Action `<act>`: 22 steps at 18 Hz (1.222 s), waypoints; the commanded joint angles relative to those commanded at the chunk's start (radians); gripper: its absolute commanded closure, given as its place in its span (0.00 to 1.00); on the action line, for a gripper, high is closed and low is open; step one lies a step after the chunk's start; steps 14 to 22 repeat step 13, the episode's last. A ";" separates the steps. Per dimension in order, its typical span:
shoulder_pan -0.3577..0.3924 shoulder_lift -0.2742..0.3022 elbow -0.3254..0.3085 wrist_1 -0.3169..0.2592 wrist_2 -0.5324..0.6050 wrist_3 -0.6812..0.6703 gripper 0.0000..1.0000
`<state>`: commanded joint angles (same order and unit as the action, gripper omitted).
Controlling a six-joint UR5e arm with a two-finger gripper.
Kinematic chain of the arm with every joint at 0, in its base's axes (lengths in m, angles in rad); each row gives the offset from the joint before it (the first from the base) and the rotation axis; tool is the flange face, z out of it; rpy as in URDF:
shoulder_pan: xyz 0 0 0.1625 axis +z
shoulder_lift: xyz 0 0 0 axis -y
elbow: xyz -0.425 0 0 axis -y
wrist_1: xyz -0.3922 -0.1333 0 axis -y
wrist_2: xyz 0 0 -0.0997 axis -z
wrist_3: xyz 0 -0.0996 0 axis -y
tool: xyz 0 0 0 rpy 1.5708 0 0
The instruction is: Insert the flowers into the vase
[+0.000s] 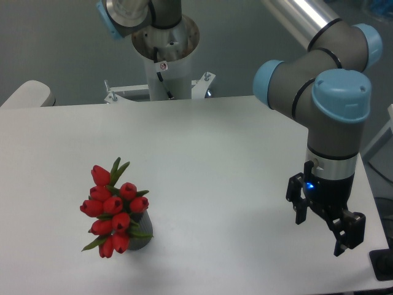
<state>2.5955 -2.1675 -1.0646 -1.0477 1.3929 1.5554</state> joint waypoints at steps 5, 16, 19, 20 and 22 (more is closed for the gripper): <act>0.000 0.000 -0.002 0.000 0.000 0.003 0.00; -0.014 0.002 -0.006 -0.002 0.026 0.006 0.00; -0.014 0.002 -0.006 -0.002 0.026 0.006 0.00; -0.014 0.002 -0.006 -0.002 0.026 0.006 0.00; -0.014 0.002 -0.006 -0.002 0.026 0.006 0.00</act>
